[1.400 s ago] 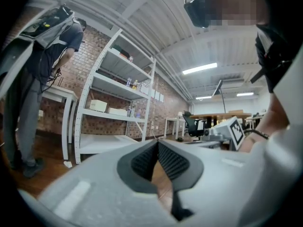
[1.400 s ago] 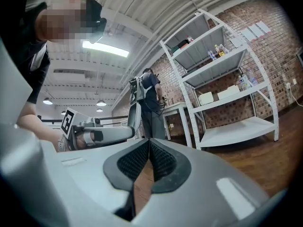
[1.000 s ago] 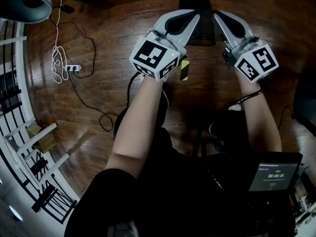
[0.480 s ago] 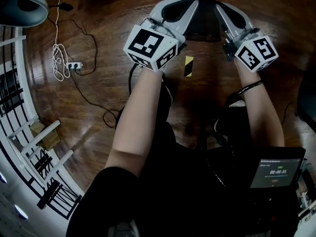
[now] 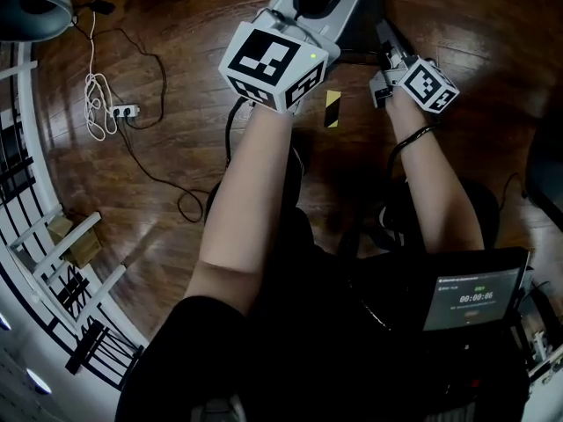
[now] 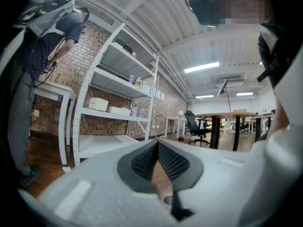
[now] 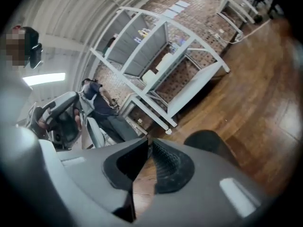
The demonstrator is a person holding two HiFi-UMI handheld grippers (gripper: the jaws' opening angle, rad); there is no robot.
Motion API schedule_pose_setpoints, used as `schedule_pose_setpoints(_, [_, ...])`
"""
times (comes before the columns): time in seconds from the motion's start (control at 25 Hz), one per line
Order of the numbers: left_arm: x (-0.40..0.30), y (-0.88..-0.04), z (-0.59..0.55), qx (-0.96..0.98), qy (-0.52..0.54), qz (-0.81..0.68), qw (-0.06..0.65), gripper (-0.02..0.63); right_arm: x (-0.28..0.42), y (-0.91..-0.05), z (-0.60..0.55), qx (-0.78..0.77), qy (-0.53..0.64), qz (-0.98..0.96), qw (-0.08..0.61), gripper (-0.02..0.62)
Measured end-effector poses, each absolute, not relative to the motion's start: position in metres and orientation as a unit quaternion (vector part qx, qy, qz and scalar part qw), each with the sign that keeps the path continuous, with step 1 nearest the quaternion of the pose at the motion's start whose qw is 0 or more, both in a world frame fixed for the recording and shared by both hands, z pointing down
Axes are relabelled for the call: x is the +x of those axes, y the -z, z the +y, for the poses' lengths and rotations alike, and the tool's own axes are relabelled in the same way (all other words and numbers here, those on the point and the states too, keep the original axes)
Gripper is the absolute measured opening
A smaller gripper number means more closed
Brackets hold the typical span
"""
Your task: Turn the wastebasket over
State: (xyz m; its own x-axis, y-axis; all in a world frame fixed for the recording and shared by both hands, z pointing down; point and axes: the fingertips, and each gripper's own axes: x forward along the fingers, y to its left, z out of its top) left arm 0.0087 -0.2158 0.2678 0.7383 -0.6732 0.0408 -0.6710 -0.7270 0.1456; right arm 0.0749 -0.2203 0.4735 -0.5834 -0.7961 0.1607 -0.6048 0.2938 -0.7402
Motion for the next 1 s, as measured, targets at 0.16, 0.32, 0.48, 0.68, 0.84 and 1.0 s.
schedule_pose_setpoints(0.16, [0.009, -0.263, -0.216, 0.931, 0.013, -0.357, 0.072, 0.002, 0.101, -0.540, -0.191, -0.503, 0.486, 0.686, 0.201, 0.052])
schedule_pose_setpoints(0.32, [0.003, -0.255, -0.214, 0.928, 0.030, -0.364, 0.076, 0.002, 0.106, -0.601, -0.150, -0.533, 0.540, 0.610, 0.230, 0.124])
schedule_pose_setpoints(0.48, [0.000, -0.248, -0.210, 0.929, 0.039, -0.359, 0.080, 0.002, 0.089, -0.631, -0.129, -0.525, 0.566, 0.589, 0.238, 0.156])
schedule_pose_setpoints(0.68, [-0.006, -0.238, -0.211, 0.925, 0.051, -0.364, 0.093, 0.003, 0.070, -0.646, -0.142, -0.490, 0.582, 0.582, 0.287, 0.202])
schedule_pose_setpoints(0.84, [-0.006, -0.235, -0.212, 0.925, 0.056, -0.364, 0.095, 0.003, 0.071, -0.651, -0.157, -0.492, 0.578, 0.576, 0.304, 0.206])
schedule_pose_setpoints(1.0, [-0.010, -0.236, -0.209, 0.925, 0.053, -0.363, 0.099, 0.002, 0.062, -0.654, -0.169, -0.489, 0.576, 0.578, 0.308, 0.206])
